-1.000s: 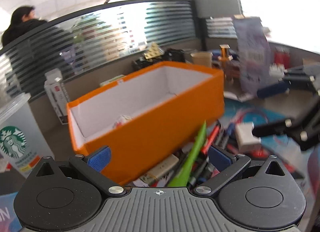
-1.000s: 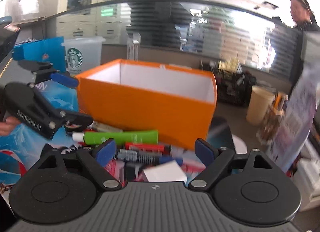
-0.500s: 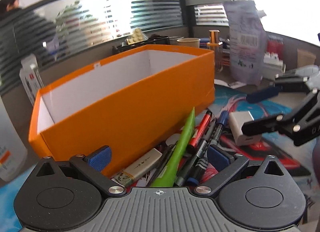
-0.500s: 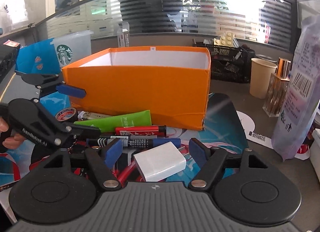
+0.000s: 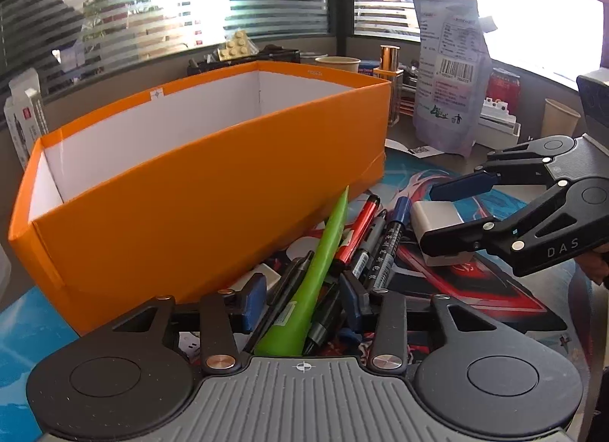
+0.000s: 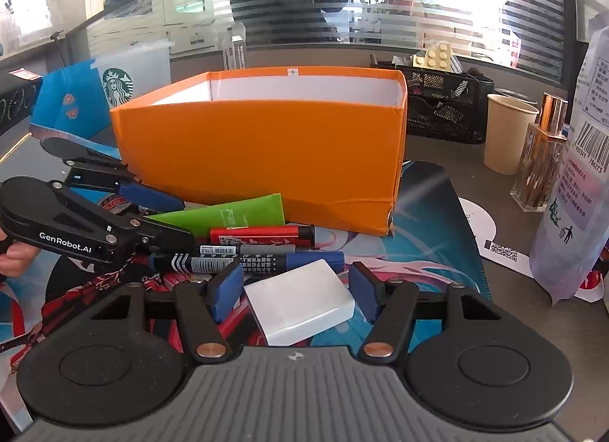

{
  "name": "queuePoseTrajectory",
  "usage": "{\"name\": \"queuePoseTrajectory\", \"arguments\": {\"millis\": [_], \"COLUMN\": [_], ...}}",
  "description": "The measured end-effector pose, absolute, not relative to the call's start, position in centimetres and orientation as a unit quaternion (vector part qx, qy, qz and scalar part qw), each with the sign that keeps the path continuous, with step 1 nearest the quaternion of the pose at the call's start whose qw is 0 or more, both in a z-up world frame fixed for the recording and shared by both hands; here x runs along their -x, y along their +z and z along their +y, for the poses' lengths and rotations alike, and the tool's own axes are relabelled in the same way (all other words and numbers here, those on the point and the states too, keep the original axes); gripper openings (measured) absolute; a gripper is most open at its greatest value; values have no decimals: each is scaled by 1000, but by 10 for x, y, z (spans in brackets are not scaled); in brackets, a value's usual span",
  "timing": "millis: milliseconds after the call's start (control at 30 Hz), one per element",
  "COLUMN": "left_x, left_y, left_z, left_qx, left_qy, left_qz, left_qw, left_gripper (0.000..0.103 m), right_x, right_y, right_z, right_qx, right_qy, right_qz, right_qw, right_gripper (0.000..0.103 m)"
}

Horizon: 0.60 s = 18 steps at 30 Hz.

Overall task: Organize rigid objects
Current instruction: 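Grasp the green tube with the left gripper while the right gripper grasps a small white block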

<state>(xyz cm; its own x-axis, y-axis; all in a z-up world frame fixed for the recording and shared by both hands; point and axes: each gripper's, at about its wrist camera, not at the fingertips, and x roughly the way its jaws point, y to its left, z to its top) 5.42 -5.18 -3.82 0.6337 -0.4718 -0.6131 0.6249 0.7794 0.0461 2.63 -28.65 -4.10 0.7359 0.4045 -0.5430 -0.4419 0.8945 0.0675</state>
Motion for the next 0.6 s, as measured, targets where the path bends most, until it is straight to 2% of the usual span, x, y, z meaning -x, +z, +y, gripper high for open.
{"name": "queuePoseTrajectory", "arguments": {"millis": [67,100,267,600], "left_x": [-53,-53,-53,-35], "left_y": [-38,-37,-35,-37], "left_z": [-54,-54,-52,-62], "left_qx": [-136,-135,-139,-181], "left_qy": [-305,-305,-307,-314], "left_qz": [293,292,290,273], "left_qw": [896,896,896,891], "left_gripper": [36,30,18,16], "right_x": [-26,-26,-26,-25], "right_y": [-41,-41,-42,-42], "right_z": [-286,-286,-287,-284], "right_qx": [34,34,31,42], "right_qy": [227,226,226,222], "right_qz": [284,284,284,281], "right_qw": [931,931,931,933], "right_gripper": [59,59,59,59]}}
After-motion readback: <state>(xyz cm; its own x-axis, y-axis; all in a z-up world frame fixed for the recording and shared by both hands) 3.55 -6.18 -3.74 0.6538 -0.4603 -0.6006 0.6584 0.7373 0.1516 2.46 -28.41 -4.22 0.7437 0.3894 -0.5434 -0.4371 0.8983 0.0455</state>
